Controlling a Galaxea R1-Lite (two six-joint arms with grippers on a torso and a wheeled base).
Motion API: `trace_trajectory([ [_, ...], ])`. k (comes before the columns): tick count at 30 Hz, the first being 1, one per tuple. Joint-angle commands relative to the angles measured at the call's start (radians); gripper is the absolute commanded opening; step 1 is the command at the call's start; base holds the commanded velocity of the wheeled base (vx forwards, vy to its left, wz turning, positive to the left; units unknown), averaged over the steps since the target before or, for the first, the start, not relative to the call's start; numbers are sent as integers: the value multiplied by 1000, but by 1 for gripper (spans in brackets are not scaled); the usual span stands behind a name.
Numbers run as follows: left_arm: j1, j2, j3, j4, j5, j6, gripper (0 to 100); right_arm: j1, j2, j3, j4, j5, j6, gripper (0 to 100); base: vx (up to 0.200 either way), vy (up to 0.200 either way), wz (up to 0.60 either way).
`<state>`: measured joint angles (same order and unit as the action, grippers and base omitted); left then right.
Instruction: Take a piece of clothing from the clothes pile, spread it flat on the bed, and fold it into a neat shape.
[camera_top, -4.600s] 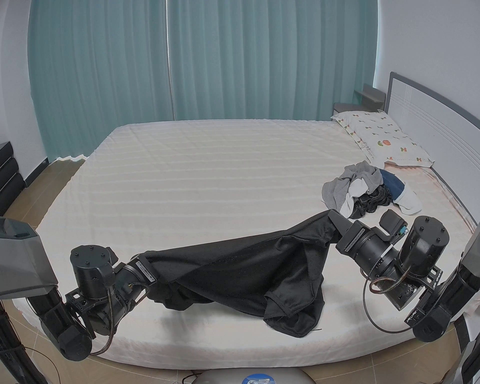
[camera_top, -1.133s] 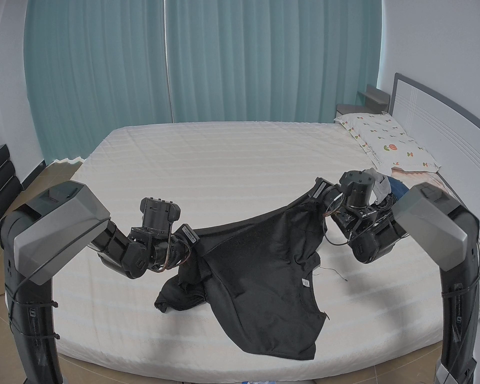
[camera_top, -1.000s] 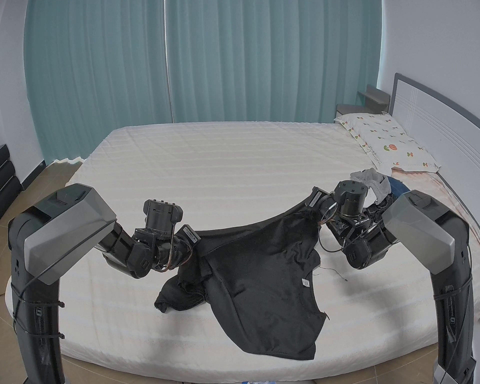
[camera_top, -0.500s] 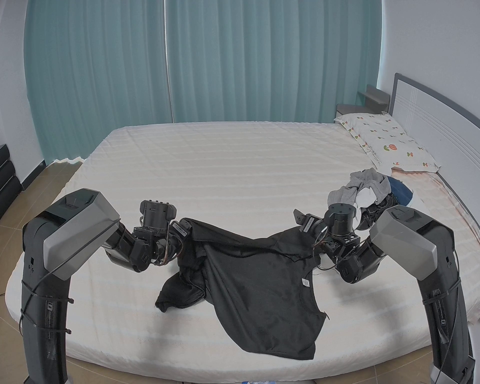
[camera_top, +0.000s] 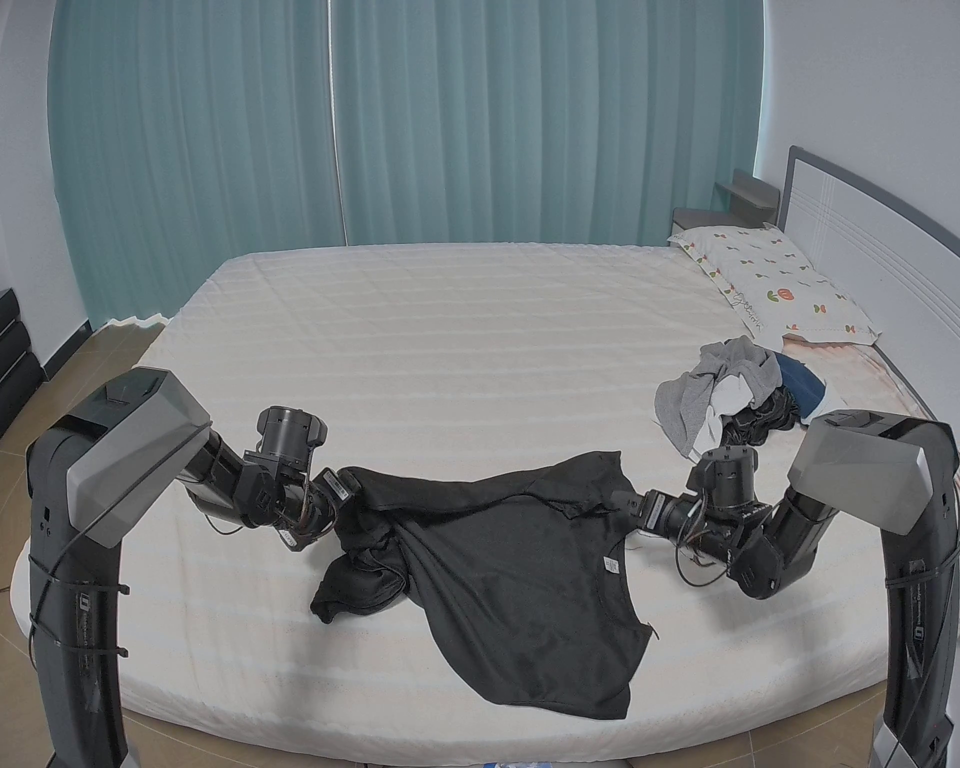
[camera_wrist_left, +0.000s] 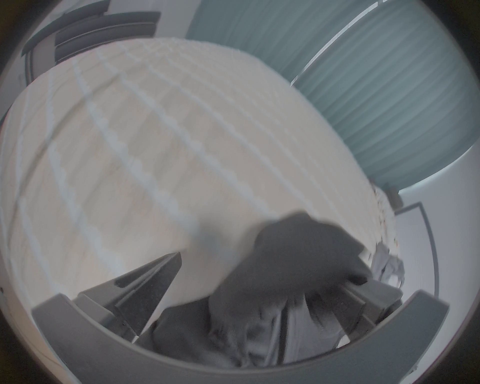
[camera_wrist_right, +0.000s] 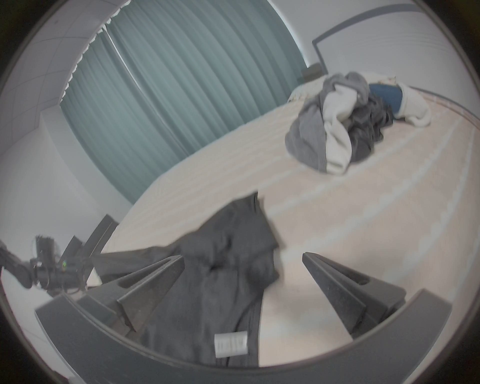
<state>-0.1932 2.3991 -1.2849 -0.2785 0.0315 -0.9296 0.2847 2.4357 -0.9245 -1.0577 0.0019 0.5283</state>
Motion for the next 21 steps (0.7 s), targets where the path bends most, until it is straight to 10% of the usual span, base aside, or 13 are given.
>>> trace_trajectory([
  [1,24,-155,-13,177,-206,71,100,-4,-109,228,1,116,4,100,0,0,0],
  [5,61,-227,-45,225,-394,35,100,4,-106,300,-2,153,-4,100,0,0,0],
  [11,113,-190,-152,214,-288,-179,100,27,-76,365,-58,193,-5,100,0,0,0],
  [21,90,-264,179,51,-274,-83,100,47,-98,513,-79,224,-17,100,0,0,0],
])
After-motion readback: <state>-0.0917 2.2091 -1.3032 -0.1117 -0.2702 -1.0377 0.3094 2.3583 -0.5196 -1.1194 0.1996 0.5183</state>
